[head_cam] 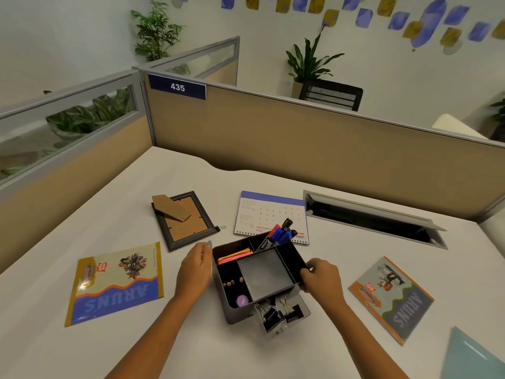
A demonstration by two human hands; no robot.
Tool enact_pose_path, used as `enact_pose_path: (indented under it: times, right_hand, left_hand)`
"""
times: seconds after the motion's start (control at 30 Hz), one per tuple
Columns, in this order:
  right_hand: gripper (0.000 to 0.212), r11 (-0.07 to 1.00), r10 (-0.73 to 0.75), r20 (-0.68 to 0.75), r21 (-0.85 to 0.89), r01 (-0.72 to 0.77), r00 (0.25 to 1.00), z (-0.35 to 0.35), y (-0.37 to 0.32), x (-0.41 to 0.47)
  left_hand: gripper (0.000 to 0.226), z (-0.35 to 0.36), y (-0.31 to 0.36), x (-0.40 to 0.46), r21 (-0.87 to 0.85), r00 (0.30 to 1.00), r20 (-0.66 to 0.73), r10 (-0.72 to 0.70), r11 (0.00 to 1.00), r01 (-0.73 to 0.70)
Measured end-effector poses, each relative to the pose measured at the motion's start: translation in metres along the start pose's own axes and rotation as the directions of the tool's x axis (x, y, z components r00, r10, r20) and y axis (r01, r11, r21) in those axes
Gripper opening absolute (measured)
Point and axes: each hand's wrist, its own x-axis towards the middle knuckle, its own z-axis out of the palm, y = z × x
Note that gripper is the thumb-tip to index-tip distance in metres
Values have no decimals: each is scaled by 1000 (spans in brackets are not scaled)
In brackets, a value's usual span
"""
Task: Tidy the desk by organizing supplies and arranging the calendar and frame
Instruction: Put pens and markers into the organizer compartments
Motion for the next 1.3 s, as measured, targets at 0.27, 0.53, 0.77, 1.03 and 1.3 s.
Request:
enact_pose_path:
  times: [0.27, 0.53, 0.77, 1.03, 1.3]
  right_hand:
    - [15, 994, 74, -155, 87, -61, 985, -17, 25, -14]
    - [16, 989, 117, -218, 109, -95, 969, -14, 26, -14]
    - [13, 993, 107, -200, 61, -97, 974, -14, 27, -10]
    - [23, 995, 98, -157, 30, -94, 983, -16, 28, -6]
    - [22, 992, 116, -139, 74, -107, 983, -16, 28, -5]
  left_hand:
    - [37, 1, -36, 10, 424, 999, 34, 34, 904, -45]
    - [46, 5, -30, 36, 590, 975, 192, 113, 781, -206]
    - [43, 13, -5, 87, 676, 904, 296, 308, 601, -426]
    - [31, 36, 9, 112, 840, 928, 336, 160, 395, -372]
    - [20, 44, 7, 115, 724, 930, 229, 287, 588, -360]
